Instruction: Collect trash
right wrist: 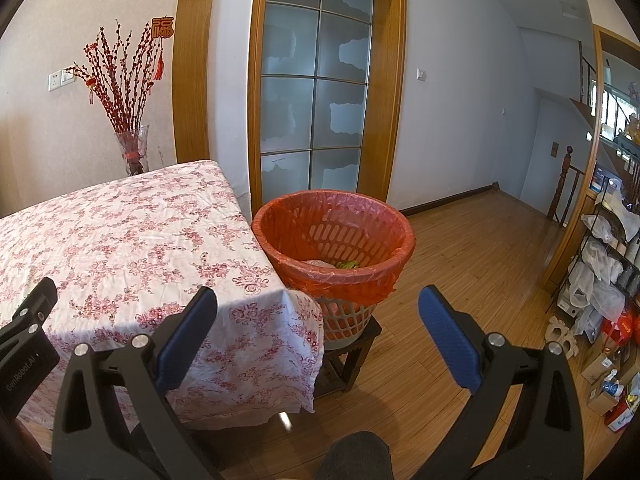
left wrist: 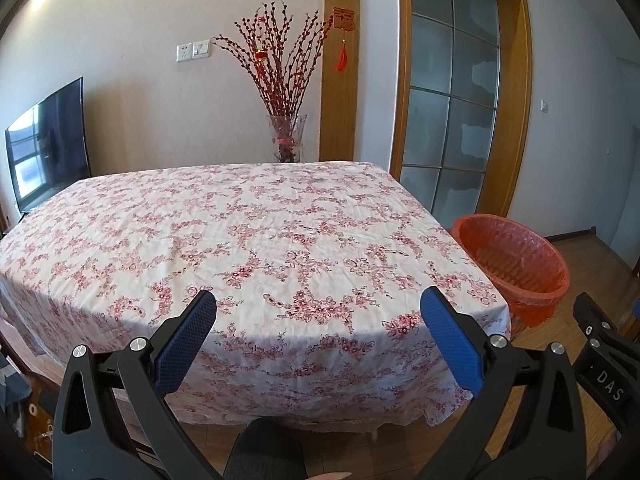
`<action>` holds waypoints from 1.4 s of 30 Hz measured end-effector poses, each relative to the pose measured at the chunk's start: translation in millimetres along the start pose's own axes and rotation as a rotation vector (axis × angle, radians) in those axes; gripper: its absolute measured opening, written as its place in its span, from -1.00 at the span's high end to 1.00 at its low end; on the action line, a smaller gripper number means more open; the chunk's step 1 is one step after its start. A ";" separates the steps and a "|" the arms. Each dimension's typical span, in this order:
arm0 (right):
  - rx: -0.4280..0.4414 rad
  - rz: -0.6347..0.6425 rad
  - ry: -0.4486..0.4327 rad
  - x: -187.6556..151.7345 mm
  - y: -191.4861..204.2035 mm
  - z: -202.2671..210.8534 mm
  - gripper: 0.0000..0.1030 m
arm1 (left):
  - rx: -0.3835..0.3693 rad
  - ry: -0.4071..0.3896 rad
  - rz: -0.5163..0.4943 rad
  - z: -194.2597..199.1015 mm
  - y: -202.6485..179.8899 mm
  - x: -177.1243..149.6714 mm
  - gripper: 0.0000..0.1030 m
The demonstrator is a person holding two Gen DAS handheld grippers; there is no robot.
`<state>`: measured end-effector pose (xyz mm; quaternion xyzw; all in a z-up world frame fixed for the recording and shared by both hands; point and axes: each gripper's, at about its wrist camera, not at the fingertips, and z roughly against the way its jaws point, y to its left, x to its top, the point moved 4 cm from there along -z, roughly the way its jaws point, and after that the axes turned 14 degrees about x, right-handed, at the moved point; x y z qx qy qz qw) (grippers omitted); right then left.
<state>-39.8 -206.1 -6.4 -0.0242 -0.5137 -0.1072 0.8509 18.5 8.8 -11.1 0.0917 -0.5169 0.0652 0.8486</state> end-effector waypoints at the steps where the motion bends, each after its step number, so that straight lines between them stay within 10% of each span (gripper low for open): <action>1: 0.000 -0.001 0.000 0.3 -0.1 0.0 -0.91 | 0.000 0.001 0.000 -0.2 0.0 -0.1 -0.95; 42: 0.000 -0.002 -0.002 0.0 0.2 -0.5 -0.91 | 0.001 0.012 -0.011 -4.7 -0.6 0.5 -0.95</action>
